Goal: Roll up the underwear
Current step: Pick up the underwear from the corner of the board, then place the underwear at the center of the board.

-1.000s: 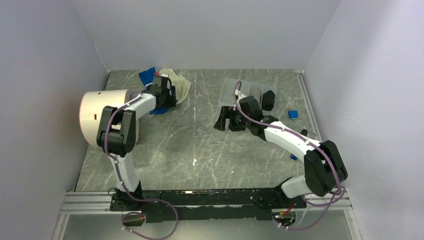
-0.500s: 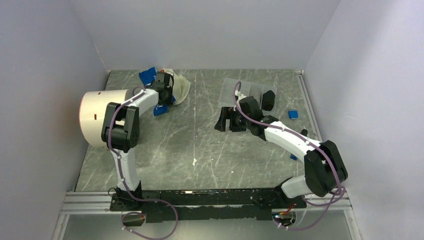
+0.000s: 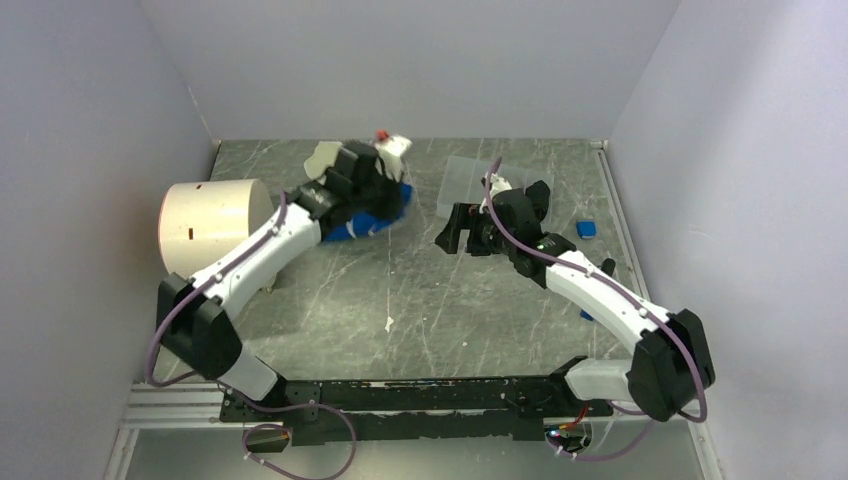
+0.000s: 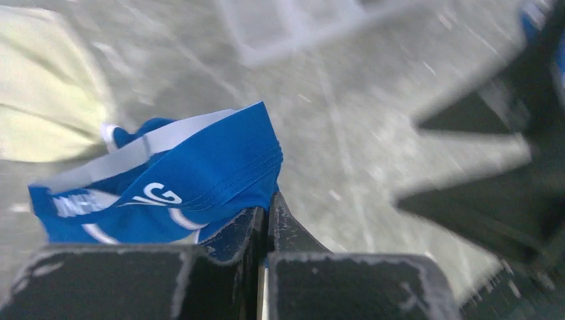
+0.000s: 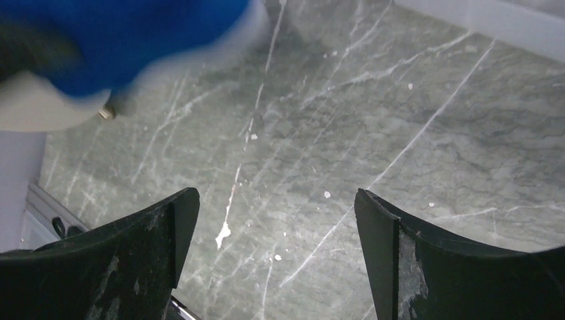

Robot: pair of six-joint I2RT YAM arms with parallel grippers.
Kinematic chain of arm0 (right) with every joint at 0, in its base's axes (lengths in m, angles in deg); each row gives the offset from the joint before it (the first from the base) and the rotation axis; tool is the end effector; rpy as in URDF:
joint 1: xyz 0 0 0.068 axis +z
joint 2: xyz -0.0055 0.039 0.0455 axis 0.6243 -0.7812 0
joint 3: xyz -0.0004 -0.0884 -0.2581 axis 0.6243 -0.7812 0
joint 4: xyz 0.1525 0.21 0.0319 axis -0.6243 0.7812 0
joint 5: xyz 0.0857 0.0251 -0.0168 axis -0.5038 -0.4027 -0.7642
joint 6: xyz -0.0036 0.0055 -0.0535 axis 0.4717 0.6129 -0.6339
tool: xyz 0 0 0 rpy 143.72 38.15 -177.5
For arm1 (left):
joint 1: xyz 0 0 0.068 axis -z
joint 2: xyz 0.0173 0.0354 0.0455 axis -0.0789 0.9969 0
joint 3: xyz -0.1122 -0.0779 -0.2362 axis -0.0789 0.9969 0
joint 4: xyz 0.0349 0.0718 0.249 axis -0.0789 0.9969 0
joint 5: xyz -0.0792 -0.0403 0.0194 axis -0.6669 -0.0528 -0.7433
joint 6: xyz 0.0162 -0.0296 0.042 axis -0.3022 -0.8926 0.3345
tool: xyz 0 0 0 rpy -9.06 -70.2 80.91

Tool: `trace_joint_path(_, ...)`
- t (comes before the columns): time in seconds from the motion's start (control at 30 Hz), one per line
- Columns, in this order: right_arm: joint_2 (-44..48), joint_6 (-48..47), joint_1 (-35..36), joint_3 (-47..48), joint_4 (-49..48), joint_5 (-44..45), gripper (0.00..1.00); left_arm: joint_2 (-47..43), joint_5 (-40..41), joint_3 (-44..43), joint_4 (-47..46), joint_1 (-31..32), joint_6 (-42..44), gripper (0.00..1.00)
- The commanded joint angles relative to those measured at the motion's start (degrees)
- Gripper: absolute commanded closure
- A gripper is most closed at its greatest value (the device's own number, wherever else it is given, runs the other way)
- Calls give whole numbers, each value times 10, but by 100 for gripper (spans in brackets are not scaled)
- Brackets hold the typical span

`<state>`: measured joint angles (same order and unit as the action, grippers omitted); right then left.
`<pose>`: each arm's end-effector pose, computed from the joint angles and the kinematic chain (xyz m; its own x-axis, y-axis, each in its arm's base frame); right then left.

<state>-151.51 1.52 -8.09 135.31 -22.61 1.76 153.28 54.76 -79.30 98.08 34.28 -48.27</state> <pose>0.2432 0.1499 0.2670 -0.7189 0.1437 -0.6801 -0.2952 0.8226 0.4859 0.3114 -0.1817 0.3461 -0.5515 0.1736 -0.8159 0.4955 0.8550 -0.1530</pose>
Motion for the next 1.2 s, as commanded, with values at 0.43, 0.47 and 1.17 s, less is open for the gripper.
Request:
trace_joint_path(0.43, 199, 67, -1, -141, 18, 64, 5, -236, 82, 290, -15, 155, -159, 9)
trace_joint_path(0.47, 188, 72, -1, -146, 14, 34, 6, -236, 118, 284, -9, 153, -154, 4)
trace_joint_path(1.17, 194, 182, 0, -317, -1, -90, 12, 105, 59, 88, -15, 33, 173, 13)
